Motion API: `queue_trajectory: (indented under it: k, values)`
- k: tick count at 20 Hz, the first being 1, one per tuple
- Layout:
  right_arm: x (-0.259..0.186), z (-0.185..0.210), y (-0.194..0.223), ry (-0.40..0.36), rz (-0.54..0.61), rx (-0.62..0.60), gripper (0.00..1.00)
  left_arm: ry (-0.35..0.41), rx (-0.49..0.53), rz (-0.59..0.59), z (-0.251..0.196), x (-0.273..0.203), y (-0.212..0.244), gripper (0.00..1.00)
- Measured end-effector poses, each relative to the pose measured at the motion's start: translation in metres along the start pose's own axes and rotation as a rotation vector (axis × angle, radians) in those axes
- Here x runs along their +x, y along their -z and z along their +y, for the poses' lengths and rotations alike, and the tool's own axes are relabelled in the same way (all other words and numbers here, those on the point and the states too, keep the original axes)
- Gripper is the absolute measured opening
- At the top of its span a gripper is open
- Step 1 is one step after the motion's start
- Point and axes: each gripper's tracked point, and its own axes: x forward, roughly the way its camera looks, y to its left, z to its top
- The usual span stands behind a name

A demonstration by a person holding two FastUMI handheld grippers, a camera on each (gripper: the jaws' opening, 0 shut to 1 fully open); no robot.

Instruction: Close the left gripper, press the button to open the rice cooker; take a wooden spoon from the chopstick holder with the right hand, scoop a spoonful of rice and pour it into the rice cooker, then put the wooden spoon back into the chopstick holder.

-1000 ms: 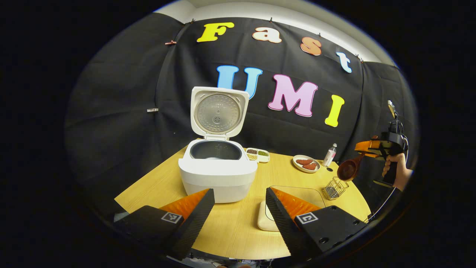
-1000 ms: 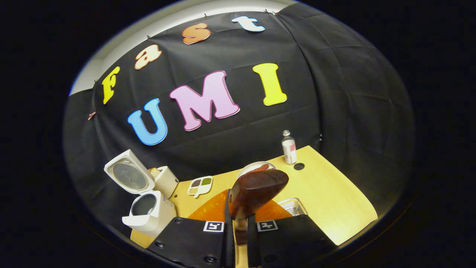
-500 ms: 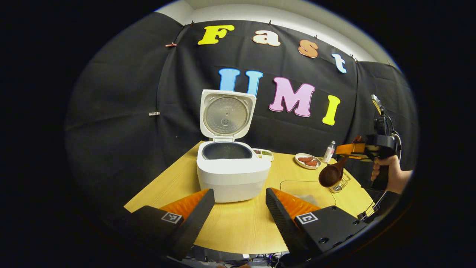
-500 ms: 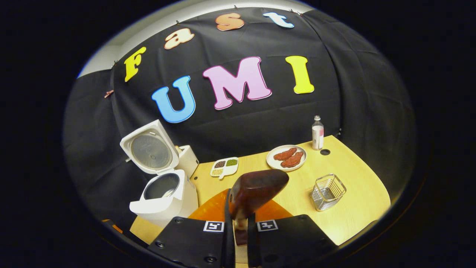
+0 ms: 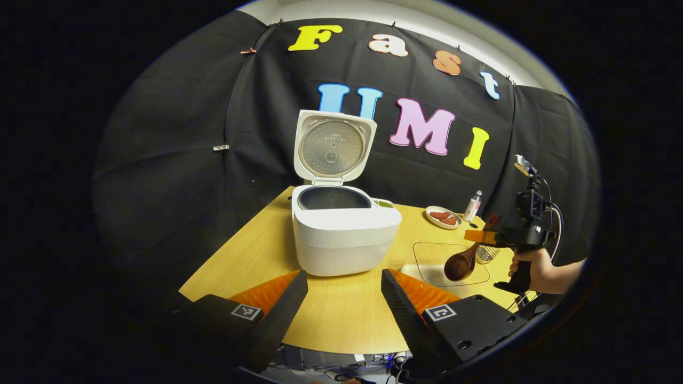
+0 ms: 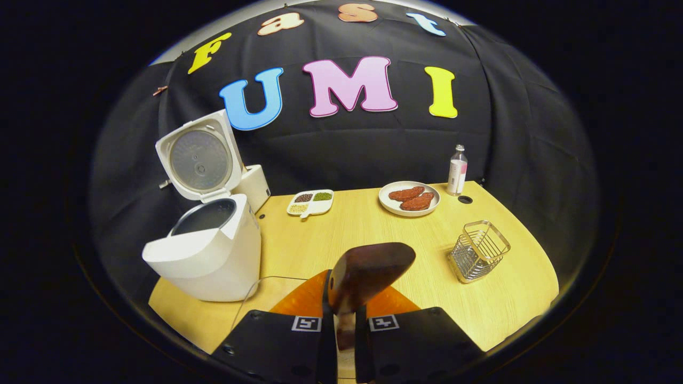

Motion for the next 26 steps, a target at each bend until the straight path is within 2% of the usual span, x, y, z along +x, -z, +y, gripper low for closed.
queue_trajectory:
  k: [3,7,18,22,26]
  values:
    - [0.012,0.005,0.021,0.021,0.022,-0.014,0.17,0.022,0.000,0.025,-0.001,0.002,0.009,0.96]
    - [0.012,0.021,0.030,0.009,0.022,-0.006,0.17,0.053,-0.035,0.043,-0.010,0.001,0.018,0.96]
    - [-0.003,0.081,0.048,-0.113,0.160,0.262,0.18,0.040,-0.059,0.028,-0.010,-0.001,0.019,0.96]
    - [-0.004,0.081,0.048,-0.114,0.197,0.363,0.17,0.026,-0.078,0.027,-0.004,-0.001,0.019,0.96]
    - [-0.007,0.062,0.040,-0.100,0.195,0.456,0.17,0.020,-0.086,0.024,0.001,-0.001,0.018,0.96]
